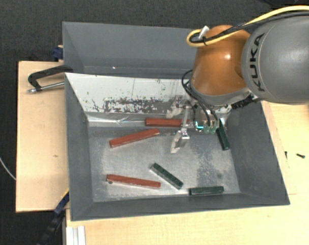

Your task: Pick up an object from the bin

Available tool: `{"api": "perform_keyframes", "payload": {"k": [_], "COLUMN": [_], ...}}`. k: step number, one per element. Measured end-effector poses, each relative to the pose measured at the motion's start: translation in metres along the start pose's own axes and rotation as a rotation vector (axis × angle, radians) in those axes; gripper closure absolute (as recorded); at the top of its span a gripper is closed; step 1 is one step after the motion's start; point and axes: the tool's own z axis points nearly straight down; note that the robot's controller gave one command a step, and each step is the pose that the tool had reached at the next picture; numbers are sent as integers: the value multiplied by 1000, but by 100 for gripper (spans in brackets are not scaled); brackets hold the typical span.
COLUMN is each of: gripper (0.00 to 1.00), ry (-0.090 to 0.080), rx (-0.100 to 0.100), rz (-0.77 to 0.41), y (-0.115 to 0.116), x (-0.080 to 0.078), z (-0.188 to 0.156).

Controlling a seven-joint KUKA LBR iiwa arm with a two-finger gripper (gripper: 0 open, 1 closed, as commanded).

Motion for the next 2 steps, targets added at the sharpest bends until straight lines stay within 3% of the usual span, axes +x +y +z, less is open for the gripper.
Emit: {"api": "perform_keyframes", "payload": {"k": [1,2], "gripper": [0,0], "ry": [-8,-15], "rx": [0,0], "rz": [1,-25], "y": [0,25], "x": [-2,-15], "z": [-4,49]}}
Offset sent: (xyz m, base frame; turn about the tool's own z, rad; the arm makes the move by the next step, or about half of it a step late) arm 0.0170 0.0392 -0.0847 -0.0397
